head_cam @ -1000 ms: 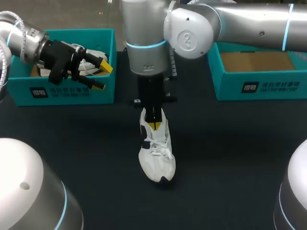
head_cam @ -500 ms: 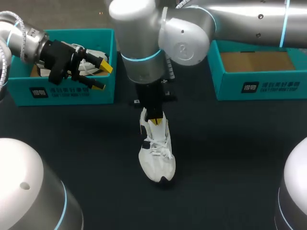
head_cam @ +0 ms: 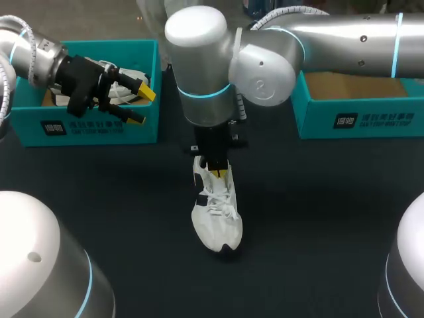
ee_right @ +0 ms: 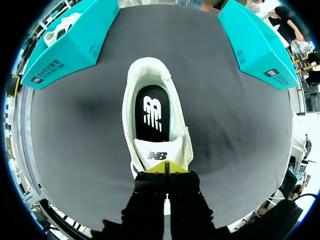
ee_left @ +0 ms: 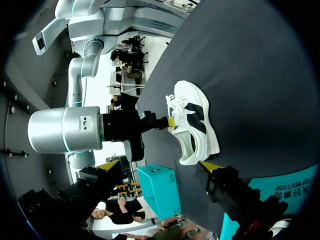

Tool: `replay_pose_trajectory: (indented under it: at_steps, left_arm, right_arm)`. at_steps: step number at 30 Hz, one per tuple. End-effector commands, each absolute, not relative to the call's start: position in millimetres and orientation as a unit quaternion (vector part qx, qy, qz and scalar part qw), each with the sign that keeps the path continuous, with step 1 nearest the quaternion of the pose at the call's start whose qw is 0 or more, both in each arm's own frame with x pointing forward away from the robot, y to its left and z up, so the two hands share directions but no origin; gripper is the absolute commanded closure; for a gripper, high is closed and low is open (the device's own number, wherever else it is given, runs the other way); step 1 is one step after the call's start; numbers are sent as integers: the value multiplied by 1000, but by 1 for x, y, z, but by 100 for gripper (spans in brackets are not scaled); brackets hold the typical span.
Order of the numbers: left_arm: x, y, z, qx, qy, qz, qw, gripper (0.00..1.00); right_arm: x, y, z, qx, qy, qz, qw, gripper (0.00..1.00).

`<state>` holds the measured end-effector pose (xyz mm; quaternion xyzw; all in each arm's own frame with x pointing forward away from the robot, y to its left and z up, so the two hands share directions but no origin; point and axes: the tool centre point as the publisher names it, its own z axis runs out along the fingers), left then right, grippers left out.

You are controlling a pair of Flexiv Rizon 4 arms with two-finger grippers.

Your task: Take the shoe out of the shoebox, open the shoe tongue, remove and reinsert the insole, then place the shoe into the shoebox

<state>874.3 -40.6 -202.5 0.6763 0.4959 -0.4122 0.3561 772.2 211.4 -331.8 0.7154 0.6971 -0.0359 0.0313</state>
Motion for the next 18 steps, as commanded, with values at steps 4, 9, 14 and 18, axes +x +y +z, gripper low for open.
replay_pose_trajectory:
  at_steps: [4,9,14,18]
  left_arm:
    - [874,-40,-202,677,496,-412,355,0]
    - [874,-40,-202,677,496,-412,355,0]
    - [874,-40,-202,677,496,-412,355,0]
    - [874,-40,-202,677,496,-412,355,0]
  right_arm:
    - [769,207,-338,713,701,-14,18,100]
    - [766,208,-322,680,733,17,26,100]
    - [767,212,-319,626,779,6,25,100]
    - [767,212,-319,626,779,6,25,100]
